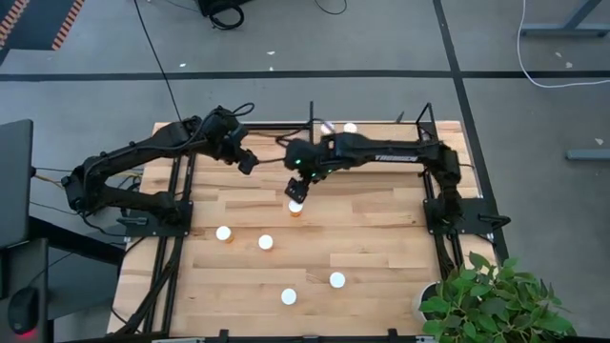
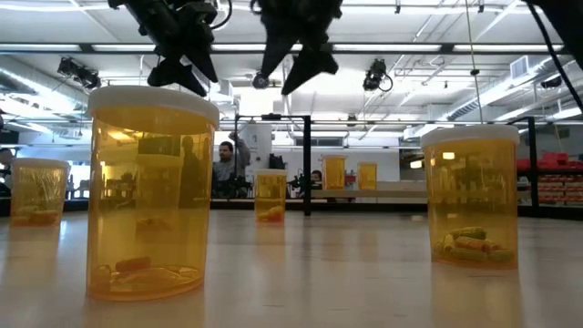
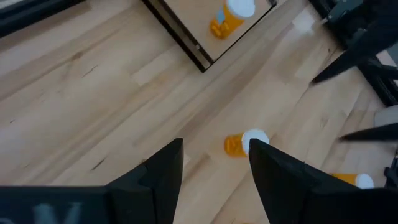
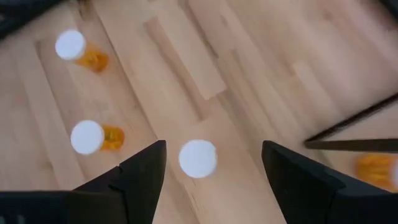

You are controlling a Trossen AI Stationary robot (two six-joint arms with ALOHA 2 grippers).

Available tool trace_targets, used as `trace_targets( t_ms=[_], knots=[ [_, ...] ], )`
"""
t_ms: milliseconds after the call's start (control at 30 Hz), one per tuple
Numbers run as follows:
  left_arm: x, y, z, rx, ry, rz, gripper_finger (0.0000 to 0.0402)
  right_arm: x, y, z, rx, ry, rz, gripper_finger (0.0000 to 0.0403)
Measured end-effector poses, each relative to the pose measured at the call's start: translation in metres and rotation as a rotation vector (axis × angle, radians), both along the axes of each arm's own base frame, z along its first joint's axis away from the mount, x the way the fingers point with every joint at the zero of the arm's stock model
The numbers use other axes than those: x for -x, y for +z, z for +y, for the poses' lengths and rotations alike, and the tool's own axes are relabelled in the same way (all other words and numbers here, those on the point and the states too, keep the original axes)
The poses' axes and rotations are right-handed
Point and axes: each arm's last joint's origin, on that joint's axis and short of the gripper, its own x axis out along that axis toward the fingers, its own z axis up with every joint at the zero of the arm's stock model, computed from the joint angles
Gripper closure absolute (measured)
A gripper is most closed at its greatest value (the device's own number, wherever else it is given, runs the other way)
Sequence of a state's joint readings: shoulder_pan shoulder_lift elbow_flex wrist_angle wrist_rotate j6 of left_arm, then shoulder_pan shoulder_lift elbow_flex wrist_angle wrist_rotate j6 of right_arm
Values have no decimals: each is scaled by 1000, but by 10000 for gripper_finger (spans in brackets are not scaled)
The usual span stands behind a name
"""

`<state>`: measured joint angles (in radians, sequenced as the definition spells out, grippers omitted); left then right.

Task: Pick and place medicine bottles onto shelf by color
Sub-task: Put the orange pill bottle on the shelf

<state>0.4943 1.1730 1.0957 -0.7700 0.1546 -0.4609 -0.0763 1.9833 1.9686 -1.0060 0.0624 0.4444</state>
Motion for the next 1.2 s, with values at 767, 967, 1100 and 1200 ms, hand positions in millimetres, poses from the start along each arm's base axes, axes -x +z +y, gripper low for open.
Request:
trace_targets(
  t_ms=[767, 967, 1100, 1200],
  knots=[
    [21, 33, -10, -71, -23, -1, 212, -37, -84, 21, 54, 247, 205, 74],
    [22, 34, -10, -77, -25, -2, 212, -39, -94, 18, 56, 244, 218, 63],
    [22, 34, -10, -94, -33, 4, 212, -36, -106, 19, 41, 245, 249, 63],
    [22, 34, -10, -102, -27, 10, 212, -32, -114, 20, 33, 246, 276, 63]
  ],
)
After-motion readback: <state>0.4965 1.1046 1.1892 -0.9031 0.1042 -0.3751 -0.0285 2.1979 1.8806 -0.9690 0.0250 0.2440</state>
